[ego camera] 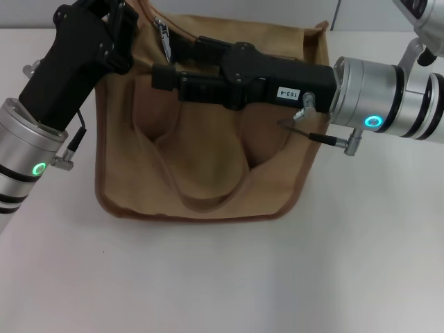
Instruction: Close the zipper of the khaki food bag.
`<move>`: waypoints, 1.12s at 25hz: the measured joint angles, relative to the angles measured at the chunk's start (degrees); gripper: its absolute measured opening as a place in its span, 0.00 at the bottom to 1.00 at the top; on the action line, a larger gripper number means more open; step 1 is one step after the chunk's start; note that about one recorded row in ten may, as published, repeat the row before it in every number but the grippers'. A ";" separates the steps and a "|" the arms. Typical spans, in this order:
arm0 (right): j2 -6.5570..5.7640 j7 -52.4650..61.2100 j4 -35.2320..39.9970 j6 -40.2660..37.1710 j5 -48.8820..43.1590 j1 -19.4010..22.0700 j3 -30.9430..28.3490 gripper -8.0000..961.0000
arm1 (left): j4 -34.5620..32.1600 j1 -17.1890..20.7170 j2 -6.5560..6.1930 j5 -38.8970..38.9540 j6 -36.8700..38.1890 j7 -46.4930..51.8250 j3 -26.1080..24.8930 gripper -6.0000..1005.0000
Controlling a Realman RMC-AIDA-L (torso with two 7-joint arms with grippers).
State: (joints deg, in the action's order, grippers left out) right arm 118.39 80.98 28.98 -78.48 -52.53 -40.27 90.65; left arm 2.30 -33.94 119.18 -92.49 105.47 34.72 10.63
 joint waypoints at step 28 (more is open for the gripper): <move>0.62 -0.59 -0.97 1.56 0.05 -1.21 -0.04 0.35 | 0.51 -0.11 0.00 -0.29 0.63 0.00 0.00 0.07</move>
State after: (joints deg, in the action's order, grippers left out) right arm 119.00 80.39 28.01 -76.93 -52.48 -41.48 90.61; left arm 2.82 -34.05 119.18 -92.77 106.11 34.72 10.64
